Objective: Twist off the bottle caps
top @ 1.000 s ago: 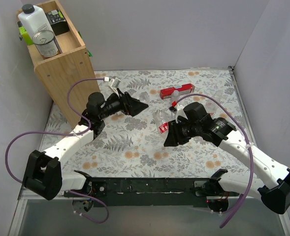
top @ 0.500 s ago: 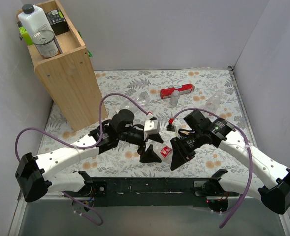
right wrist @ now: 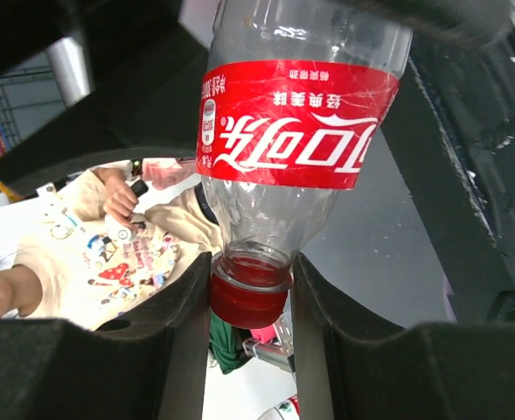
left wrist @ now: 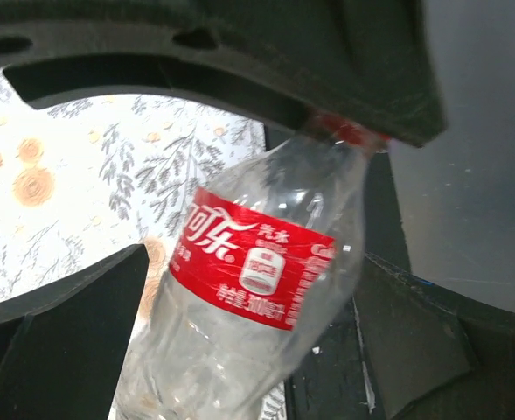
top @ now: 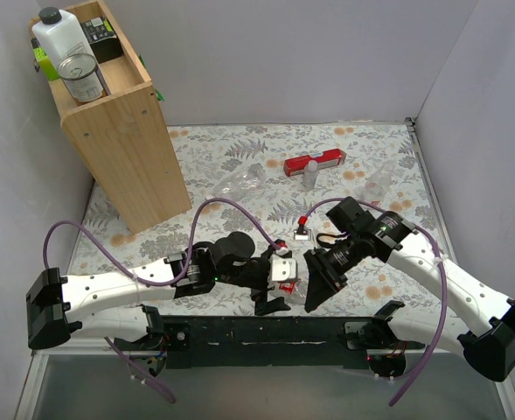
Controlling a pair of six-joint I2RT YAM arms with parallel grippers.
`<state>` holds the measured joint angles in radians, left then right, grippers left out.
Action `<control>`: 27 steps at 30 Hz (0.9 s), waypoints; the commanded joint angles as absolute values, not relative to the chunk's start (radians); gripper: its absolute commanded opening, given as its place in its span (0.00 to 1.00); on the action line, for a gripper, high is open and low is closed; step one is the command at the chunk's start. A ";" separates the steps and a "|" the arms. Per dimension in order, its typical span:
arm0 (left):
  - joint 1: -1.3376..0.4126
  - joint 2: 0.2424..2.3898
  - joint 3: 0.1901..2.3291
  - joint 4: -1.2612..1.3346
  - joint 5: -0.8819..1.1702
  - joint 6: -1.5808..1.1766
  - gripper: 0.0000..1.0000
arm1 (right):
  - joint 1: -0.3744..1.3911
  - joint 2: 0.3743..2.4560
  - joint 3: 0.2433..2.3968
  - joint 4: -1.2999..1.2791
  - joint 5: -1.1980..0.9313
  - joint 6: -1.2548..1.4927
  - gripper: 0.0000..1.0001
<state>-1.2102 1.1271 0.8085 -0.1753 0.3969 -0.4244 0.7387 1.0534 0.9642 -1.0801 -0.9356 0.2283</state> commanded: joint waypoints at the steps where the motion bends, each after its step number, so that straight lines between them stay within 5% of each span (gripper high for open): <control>1: -1.229 1.104 0.793 -0.178 0.261 -0.402 0.93 | 0.733 1.045 0.965 -1.034 -1.046 0.207 0.01; 4: -1.236 1.114 0.792 -0.173 0.259 -0.410 0.66 | 0.733 1.045 0.969 -1.020 -1.052 0.209 0.01; 8: -1.241 1.121 0.788 -0.158 0.258 -0.428 0.47 | 0.733 1.043 0.968 -1.002 -1.043 0.213 0.01; 12: -1.241 1.117 0.770 -0.106 0.215 -0.477 0.37 | 0.721 1.026 0.982 -0.957 -0.984 0.245 0.03; 13: -1.241 1.112 0.762 -0.091 0.197 -0.486 0.35 | 0.713 1.023 0.992 -0.944 -0.965 0.259 0.12; 14: -1.241 1.115 0.759 -0.078 0.177 -0.500 0.33 | 0.706 1.019 1.002 -0.918 -0.947 0.268 0.30; 19: -1.204 1.152 0.768 -0.037 0.028 -0.627 0.26 | 0.629 1.006 1.097 -0.862 -0.773 0.325 0.72; 27: -1.009 1.135 0.769 0.041 0.113 -0.819 0.25 | 0.612 0.919 1.082 -0.571 -0.343 0.511 0.68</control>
<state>-1.0927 1.1576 0.7620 -0.0177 0.0986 -0.6914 0.6125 0.9928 1.0866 -0.7948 -0.5854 0.3874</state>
